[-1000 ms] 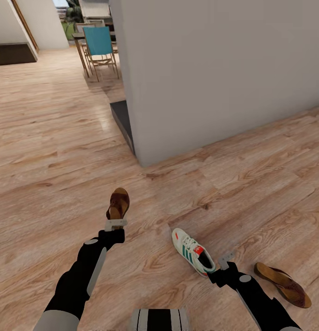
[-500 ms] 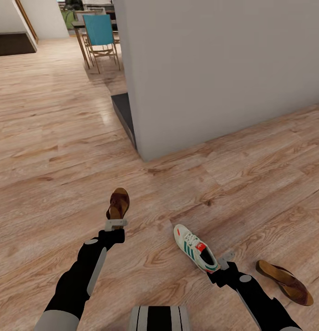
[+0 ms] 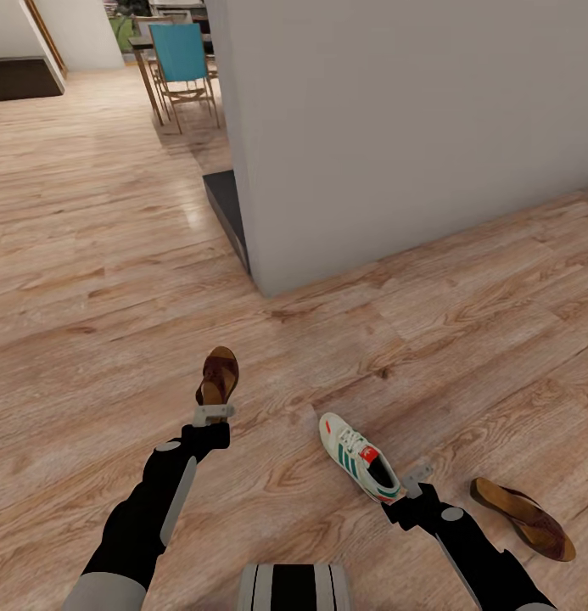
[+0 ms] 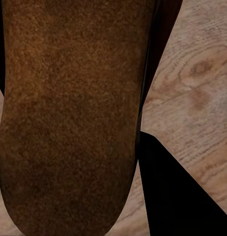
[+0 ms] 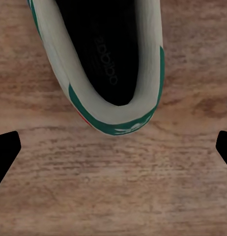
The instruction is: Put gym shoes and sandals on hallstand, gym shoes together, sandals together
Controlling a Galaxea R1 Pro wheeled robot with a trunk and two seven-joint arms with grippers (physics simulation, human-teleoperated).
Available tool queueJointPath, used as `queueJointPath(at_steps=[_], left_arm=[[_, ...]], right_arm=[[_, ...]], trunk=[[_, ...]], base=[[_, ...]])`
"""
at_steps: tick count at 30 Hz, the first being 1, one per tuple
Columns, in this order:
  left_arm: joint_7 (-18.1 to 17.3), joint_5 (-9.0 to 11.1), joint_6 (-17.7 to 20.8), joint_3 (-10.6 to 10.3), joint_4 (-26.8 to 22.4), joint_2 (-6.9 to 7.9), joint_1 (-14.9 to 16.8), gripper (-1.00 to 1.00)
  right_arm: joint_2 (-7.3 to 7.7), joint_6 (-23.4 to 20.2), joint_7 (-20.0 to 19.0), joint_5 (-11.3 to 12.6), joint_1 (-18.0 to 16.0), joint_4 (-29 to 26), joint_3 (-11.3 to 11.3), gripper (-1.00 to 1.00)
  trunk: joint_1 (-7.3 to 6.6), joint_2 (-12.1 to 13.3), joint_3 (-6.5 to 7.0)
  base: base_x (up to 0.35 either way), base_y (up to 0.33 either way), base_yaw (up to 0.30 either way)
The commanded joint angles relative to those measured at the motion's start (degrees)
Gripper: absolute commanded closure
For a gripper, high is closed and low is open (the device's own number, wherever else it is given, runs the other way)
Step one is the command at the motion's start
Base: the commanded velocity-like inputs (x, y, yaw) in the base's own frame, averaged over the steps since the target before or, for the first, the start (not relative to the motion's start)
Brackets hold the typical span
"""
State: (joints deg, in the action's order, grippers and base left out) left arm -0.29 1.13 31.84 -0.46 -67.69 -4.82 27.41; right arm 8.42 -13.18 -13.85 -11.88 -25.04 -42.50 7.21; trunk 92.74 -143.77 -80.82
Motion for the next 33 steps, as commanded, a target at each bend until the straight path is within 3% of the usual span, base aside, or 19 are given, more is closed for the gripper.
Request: queueJointPath(at_steps=[1,33], left_arm=[[-0.15,-0.08,0.33,0.02,-0.08,-0.01,0.02,1.00],[-0.15,-0.08,0.33,0.11,-0.08,-0.01,0.02,1.00]], right_arm=[[0.03,-0.27,-0.22,-0.60,-0.01,-0.13,0.09,-1.00],[0.01,-0.29,-0.18,-0.60,-0.01,-0.30,0.09,-1.00]], trunk=[[-0.01,-0.02,-0.04],[-0.01,-0.02,-0.04]], base=[[0.000,0.000,0.000],[0.045,0.007,0.000]])
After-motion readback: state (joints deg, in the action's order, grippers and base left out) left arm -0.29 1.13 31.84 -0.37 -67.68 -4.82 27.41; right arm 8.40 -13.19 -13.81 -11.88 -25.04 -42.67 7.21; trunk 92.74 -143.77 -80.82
